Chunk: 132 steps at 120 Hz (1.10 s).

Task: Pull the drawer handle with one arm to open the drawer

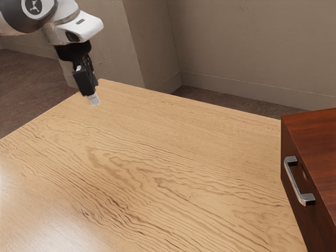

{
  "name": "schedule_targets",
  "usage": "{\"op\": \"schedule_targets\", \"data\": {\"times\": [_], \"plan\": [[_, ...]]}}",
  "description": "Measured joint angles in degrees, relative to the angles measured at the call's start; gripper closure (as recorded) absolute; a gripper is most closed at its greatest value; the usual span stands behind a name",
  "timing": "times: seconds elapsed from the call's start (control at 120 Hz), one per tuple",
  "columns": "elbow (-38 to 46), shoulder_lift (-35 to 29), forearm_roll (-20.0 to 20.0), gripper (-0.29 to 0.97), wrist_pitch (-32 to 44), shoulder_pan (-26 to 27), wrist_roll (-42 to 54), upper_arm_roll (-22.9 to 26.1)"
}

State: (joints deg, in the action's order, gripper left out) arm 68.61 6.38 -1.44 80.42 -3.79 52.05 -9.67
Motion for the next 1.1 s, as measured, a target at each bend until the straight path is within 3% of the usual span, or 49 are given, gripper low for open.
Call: {"op": "schedule_targets", "data": {"times": [0.258,0.35,0.5,0.658,0.8,0.9,0.983,1.1], "plan": [[0.19,-0.01,0.17,0.0,0.85,-1.29,3.22,0.44],[1.08,-2.1,0.43,0.0,0.68,1.94,4.37,1.02],[12.07,-12.26,0.58,0.0,0.01,9.59,8.55,1.13],[18.17,-14.19,0.06,0.0,-0.26,13.02,19.72,1.34],[21.29,-14.13,-4.92,0.0,1.76,13.31,32.47,3.72],[22.54,-13.56,-6.46,0.0,5.49,15.49,41.32,7.28],[23.32,-13.24,-7.24,0.0,9.02,19.11,47.68,7.66],[28.79,-13.5,-8.86,0.0,16.66,19.67,55.2,7.43]]}}
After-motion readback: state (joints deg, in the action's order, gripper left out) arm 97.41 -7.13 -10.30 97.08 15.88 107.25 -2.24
